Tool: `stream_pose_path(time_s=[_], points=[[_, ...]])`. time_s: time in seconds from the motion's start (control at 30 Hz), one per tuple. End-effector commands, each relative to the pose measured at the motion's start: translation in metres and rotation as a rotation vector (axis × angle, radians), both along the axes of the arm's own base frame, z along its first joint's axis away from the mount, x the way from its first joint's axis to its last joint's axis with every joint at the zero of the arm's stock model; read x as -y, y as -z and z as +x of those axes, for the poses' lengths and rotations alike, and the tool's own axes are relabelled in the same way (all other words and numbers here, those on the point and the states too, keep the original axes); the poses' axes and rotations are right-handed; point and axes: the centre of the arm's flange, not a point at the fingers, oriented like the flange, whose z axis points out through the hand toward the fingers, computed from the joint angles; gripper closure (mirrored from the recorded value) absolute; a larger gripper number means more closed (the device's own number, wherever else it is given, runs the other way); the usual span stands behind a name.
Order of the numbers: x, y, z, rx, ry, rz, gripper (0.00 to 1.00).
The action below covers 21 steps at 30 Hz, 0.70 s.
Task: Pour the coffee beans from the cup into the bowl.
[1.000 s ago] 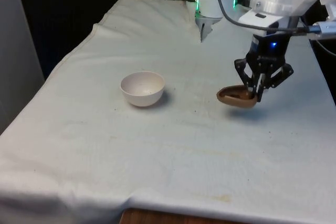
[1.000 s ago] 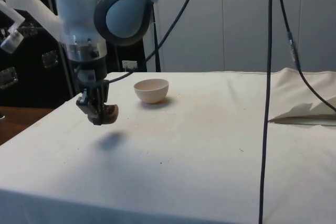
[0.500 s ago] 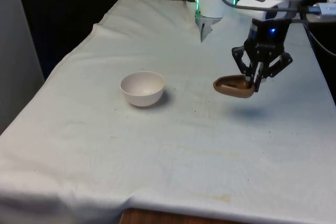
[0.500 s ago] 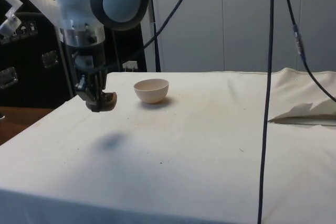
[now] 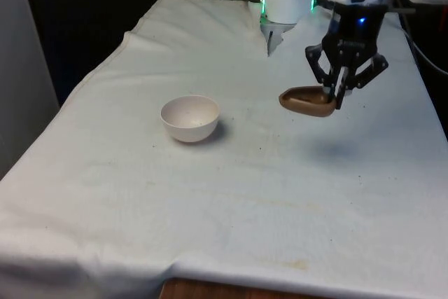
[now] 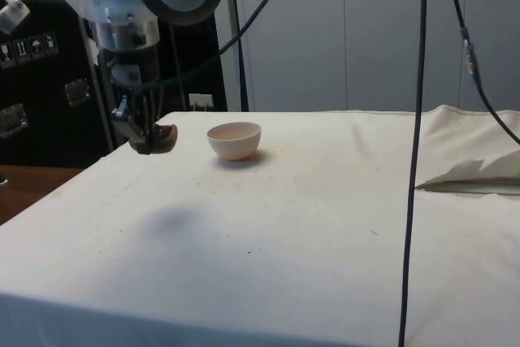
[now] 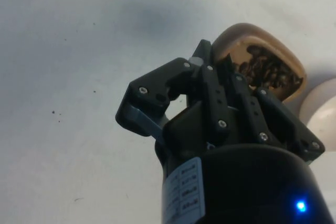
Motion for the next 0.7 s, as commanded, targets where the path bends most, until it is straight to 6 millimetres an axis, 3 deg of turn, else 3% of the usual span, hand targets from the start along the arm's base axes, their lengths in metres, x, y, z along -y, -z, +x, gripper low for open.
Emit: stream_pose_path(time_s=[0.0,0.67], points=[[0.002,-0.002,0.001,0.001,0.002,-0.001,1.00],[0.042,-0.027,0.009,-0.023,0.059,-0.024,1.00]])
